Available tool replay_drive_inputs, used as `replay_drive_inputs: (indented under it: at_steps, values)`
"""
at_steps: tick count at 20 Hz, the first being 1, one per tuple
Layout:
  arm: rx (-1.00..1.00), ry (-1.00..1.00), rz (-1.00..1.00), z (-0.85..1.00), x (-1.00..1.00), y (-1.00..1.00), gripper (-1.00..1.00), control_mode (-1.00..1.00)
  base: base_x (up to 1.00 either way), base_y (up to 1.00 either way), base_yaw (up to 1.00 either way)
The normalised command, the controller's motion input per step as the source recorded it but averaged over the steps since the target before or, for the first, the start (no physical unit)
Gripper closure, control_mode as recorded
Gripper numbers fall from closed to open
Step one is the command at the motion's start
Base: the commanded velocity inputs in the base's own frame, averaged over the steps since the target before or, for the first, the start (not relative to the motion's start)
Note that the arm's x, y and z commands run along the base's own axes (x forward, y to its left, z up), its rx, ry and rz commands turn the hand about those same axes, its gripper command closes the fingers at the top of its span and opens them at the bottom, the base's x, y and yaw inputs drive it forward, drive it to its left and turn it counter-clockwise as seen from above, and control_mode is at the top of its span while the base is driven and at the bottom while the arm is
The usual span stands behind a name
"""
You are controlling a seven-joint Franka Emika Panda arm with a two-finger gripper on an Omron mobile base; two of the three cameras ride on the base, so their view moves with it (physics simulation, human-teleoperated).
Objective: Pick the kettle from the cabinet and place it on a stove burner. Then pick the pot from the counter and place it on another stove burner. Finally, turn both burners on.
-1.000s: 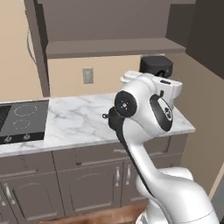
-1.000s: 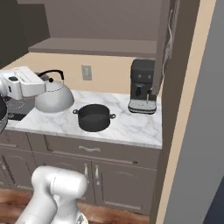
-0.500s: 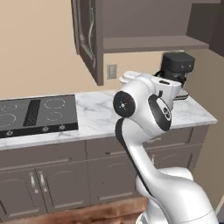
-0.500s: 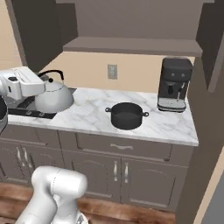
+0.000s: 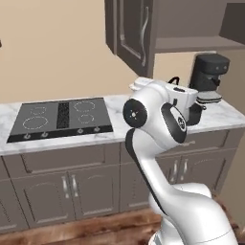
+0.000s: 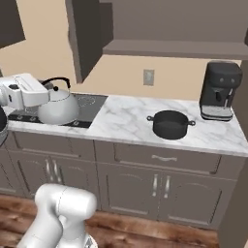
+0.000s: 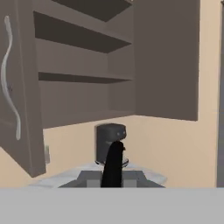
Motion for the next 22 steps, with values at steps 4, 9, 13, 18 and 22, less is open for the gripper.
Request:
replay_drive_inputs:
  at_steps: [4,9,13,18,22]
  values:
    - [0.0,0.0,0.0,0.0,0.0,0.0,1.0,1.0,-0.29,0.66,0.0]
    - [0.0,0.0,0.0,0.0,0.0,0.0,1.0,1.0,0.03,0.86,-0.02]
    - [0.0,0.0,0.0,0.0,0.0,0.0,1.0,1.0,0.27,0.86,-0.07]
    - [0.0,0.0,0.0,0.0,0.0,0.0,1.0,1.0,0.45,0.68,-0.11]
    - [0.0,0.0,0.0,0.0,0.0,0.0,1.0,1.0,0.62,0.37,-0.06]
